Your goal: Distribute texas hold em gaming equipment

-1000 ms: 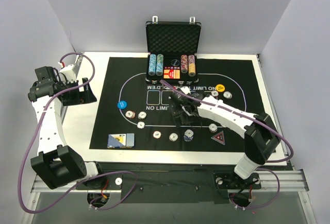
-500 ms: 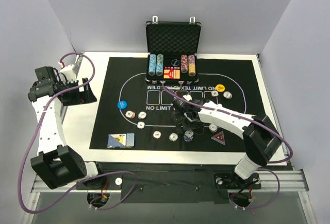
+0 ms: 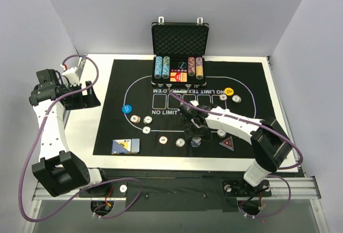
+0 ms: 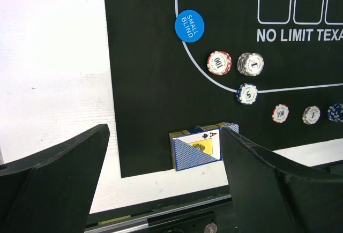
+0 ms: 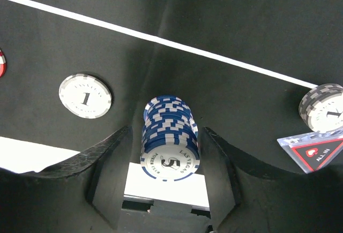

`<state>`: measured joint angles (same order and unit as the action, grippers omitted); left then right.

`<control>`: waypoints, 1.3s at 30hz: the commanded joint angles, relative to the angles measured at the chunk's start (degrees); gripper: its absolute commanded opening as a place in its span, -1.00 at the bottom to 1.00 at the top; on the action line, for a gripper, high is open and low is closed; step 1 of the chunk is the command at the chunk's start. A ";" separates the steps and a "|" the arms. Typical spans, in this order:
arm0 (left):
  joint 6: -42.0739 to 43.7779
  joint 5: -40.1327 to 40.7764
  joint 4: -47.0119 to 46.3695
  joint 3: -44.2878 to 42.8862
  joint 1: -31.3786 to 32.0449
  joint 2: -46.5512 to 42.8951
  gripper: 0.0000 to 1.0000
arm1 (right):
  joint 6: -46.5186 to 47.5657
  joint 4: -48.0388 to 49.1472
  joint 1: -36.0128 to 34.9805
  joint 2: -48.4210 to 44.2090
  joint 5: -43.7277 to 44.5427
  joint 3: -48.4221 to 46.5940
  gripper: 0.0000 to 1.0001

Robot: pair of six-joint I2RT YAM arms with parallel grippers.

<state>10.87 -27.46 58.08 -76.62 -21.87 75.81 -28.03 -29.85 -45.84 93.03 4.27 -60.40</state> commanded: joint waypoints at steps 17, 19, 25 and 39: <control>1.26 0.39 -0.69 -0.55 -0.54 -1.28 0.91 | -0.71 -0.13 -0.12 0.40 0.74 2.04 -0.36; 1.26 0.48 -0.69 -0.46 -0.46 -1.28 0.91 | -0.80 -0.30 -0.03 -0.13 0.82 2.04 -0.47; 1.34 0.92 -0.78 -0.46 -0.54 -1.46 0.91 | -1.06 -2.05 1.02 -2.24 1.26 0.55 -0.77; 1.26 0.92 -0.78 -0.55 -0.55 -1.37 0.91 | -1.15 -5.66 15.68 -2.34 2.23 -9.02 -0.89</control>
<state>11.22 -26.30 58.08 -76.62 -21.87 75.77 -28.67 -32.14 -36.80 91.61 4.23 -64.36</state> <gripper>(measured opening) 0.957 0.391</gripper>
